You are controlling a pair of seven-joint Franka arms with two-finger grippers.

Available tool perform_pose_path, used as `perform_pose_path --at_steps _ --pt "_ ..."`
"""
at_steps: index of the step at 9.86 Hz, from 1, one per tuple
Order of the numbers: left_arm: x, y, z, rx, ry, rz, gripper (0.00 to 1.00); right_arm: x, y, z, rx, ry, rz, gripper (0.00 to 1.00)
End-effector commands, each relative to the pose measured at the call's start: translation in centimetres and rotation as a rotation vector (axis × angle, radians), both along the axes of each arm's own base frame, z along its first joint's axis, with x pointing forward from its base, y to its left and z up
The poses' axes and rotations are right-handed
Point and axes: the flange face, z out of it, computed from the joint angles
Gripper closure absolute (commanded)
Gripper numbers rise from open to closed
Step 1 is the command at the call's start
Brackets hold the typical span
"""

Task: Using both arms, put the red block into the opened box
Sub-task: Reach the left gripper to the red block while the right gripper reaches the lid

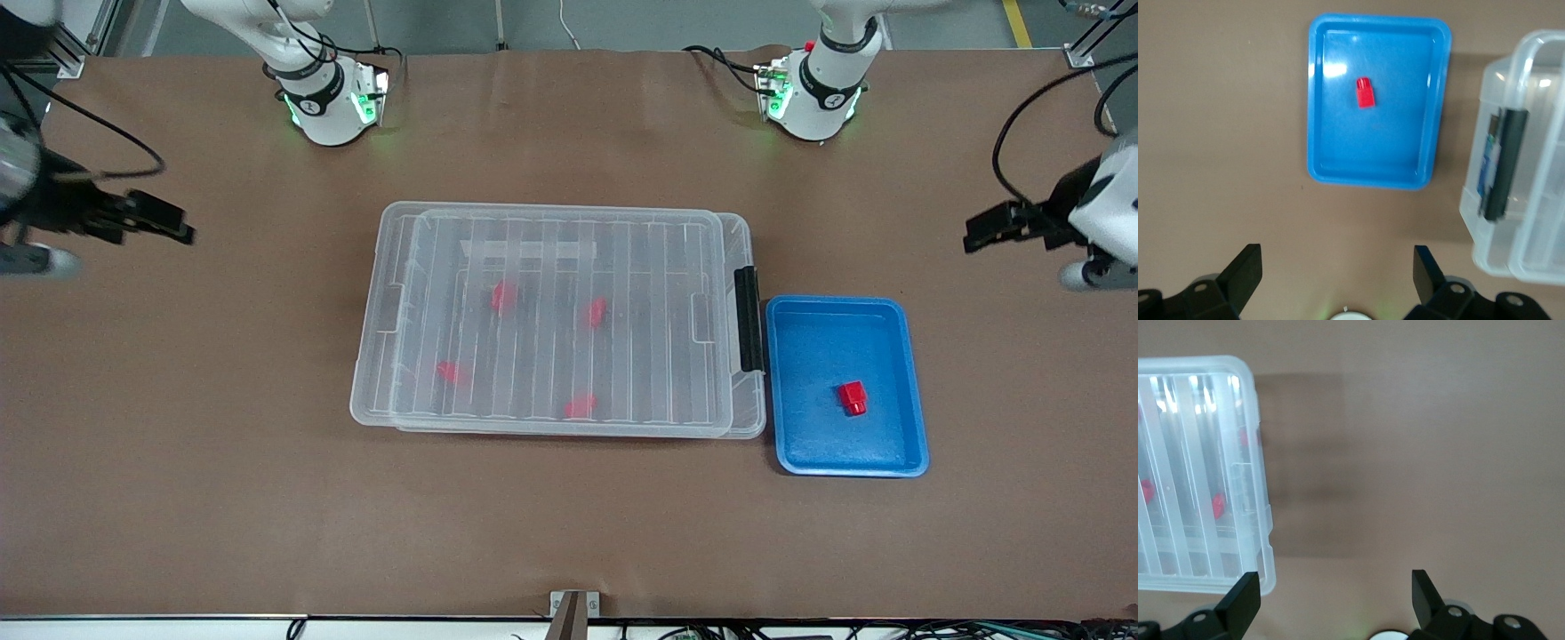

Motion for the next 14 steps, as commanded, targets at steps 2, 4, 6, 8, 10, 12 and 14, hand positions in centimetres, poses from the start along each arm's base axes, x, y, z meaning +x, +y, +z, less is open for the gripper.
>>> perform_pose_path --at_steps 2,4,6,8,10,12,14 --pt "4.0 1.0 -14.5 0.002 -0.019 0.016 0.0 2.3 8.0 -11.5 -0.009 -0.005 0.03 0.0" --pt "5.3 1.9 -23.3 -0.024 -0.063 0.068 0.0 2.0 12.6 -16.3 -0.05 -0.008 0.02 0.0" --pt "6.1 1.4 -28.9 -0.02 -0.065 0.195 0.0 1.5 12.5 -19.7 -0.088 -0.013 0.042 0.0" --pt "6.1 1.3 -32.5 -0.022 -0.038 0.217 0.0 1.1 12.4 -21.5 -0.086 -0.031 0.041 0.0" --pt "6.1 1.0 -36.0 -0.022 -0.034 0.266 0.0 1.1 12.7 -21.6 -0.091 -0.046 0.052 0.0" --pt "6.1 0.5 -37.4 -0.027 -0.035 0.276 0.01 0.5 12.9 -23.1 -0.106 -0.073 0.076 0.0" --pt "6.0 0.2 -38.6 -0.027 -0.025 0.275 0.08 0.5 12.5 -23.3 -0.125 -0.081 0.092 0.0"
